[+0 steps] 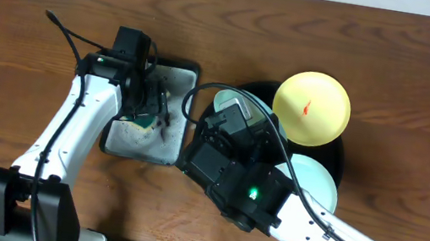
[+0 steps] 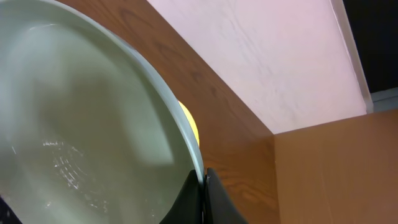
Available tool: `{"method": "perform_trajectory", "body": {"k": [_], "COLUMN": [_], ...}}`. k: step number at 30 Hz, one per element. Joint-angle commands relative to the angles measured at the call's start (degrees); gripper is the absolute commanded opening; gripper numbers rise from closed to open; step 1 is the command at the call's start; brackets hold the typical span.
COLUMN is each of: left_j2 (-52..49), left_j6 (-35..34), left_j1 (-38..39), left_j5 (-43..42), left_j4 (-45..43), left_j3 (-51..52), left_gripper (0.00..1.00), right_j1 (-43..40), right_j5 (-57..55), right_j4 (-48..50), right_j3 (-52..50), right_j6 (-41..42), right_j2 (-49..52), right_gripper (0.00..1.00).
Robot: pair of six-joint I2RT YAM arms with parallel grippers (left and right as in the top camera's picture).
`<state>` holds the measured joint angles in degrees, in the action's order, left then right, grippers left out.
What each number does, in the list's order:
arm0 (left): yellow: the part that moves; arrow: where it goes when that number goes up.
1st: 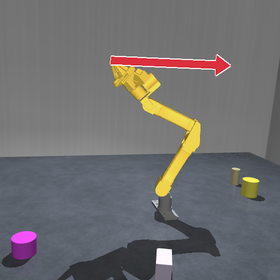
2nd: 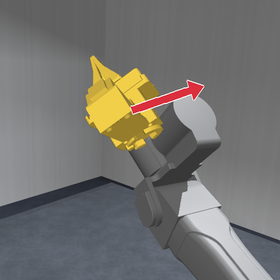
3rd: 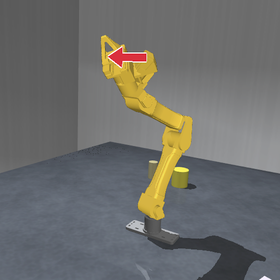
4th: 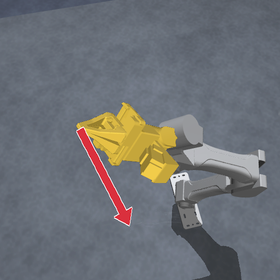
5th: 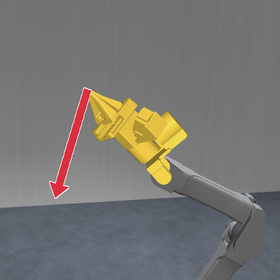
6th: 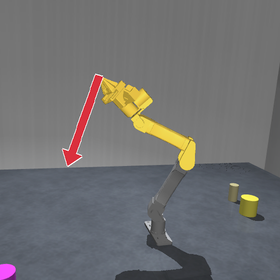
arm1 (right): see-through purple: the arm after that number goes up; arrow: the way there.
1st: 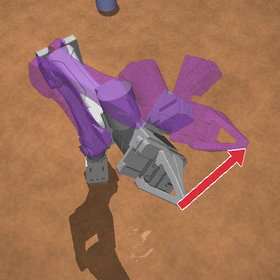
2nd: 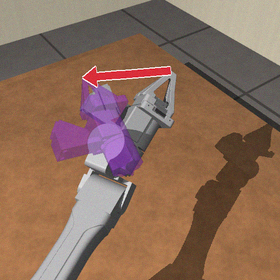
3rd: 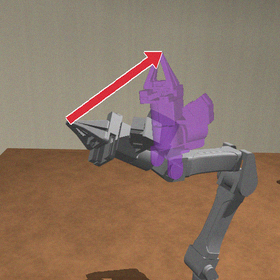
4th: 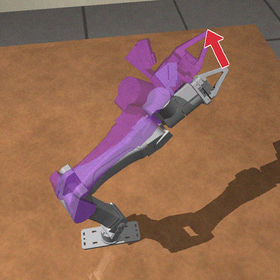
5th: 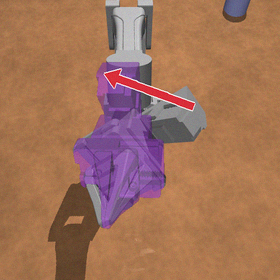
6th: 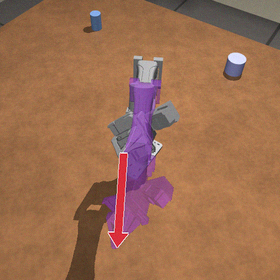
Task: Clean dirty plates on tray and stack at the side
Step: 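Grasp the scrubbed pale green plate rim with the right gripper, then lift the pale green plate and place it right of the tray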
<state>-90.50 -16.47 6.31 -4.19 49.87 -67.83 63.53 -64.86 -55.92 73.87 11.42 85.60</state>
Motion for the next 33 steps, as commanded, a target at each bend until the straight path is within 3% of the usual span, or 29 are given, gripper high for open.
{"method": "perform_trajectory", "body": {"k": [1,15,23,25,26,28,30,33], "left_j2": [-0.1,-0.1,-0.1,-0.1,-0.1,-0.1,-0.1,-0.1], "left_j6": [0.2,0.2,0.2,0.2,0.2,0.2,0.2,0.2], "left_j1": [-0.1,-0.1,-0.1,-0.1,-0.1,-0.1,-0.1,-0.1], "left_j5": [0.1,0.1,0.1,0.1,0.1,0.1,0.1,0.1], "left_j4": [0.2,0.2,0.2,0.2,0.2,0.2,0.2,0.2], "left_j3": [0.1,0.1,0.1,0.1,0.1,0.1,0.1,0.1], "left_gripper": [0.84,0.84,0.84,0.83,0.84,0.84,0.84,0.84], "right_j1": [0.5,0.5,-0.9,-1.5,-2.2,-4.5,-6.5,-12.0], "right_j5": [-2.8,-2.8,1.2,7.8,6.0,6.2,14.9,16.0], "right_j4": [0.0,0.5,3.3,6.0,5.9,6.1,5.4,2.8], "right_j3": [0.4,0.4,0.4,0.4,0.4,0.4,0.4,0.4], "right_j6": [-0.3,-0.3,4.3,-3.6,-7.3,0.5,-3.3,3.3], "right_j2": [-0.4,-0.4,-0.4,-0.4,-0.4,-0.5,-0.5,-1.0], "right_gripper": [0.01,0.01,0.01,0.01,0.01,0.01,0.01,0.01]}}
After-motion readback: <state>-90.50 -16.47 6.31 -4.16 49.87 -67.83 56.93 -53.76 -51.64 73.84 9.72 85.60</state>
